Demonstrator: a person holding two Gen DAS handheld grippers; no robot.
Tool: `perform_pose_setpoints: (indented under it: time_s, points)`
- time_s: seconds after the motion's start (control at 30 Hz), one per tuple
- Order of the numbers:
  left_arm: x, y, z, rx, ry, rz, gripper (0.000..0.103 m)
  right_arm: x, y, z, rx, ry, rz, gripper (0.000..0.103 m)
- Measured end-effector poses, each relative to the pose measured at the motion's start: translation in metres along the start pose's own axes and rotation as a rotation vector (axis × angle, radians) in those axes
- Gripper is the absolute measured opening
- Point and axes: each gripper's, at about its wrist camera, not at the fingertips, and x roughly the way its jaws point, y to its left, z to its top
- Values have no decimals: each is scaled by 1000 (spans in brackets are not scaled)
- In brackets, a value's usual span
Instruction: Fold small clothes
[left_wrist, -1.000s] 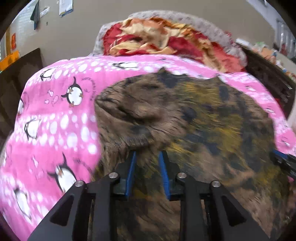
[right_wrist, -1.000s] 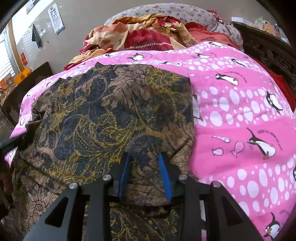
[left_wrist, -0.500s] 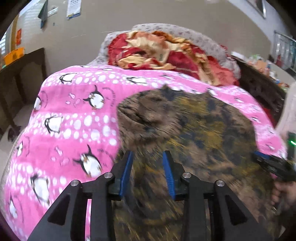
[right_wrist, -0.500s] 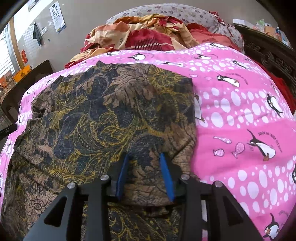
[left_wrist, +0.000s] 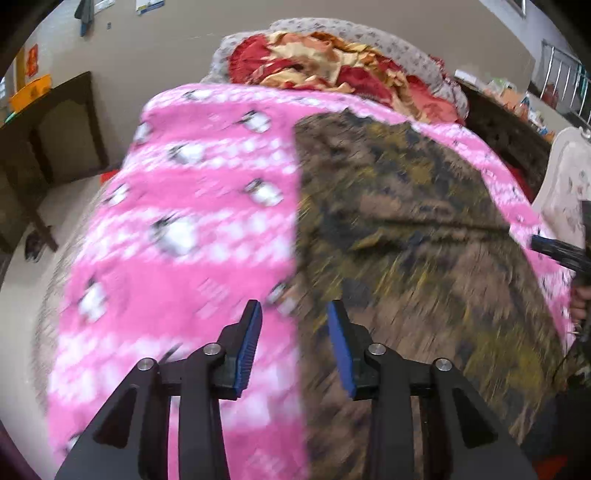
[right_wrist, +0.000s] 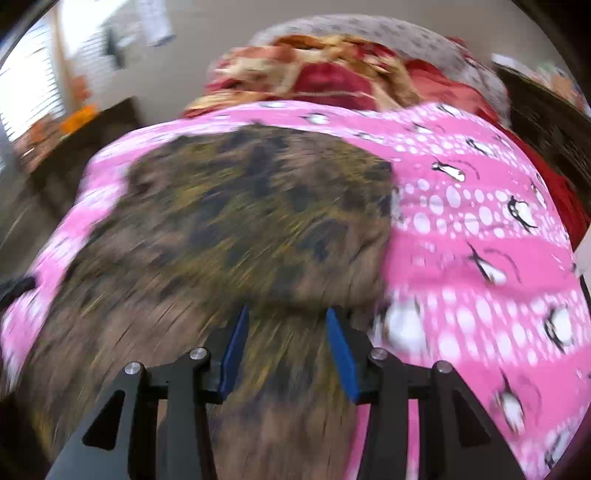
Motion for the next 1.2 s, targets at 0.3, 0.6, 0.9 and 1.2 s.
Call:
perform_pose_setpoints:
  time_s: [0.3, 0.6, 0.9, 1.2]
  points:
    - [-22, 5, -95, -5, 225, -217, 20, -69, -2, -128, 89, -9, 118, 51]
    - [-22, 11, -120, -128, 379, -543, 23, -97, -16, -155, 173, -75, 146, 51]
    - [-27, -4, -117, -6, 303, -473, 23, -118, -15, -188, 179, -10, 193, 51]
    - [-27, -4, -119, 14, 279, -424, 7, -101, -22, -208, 274, 24, 386, 53]
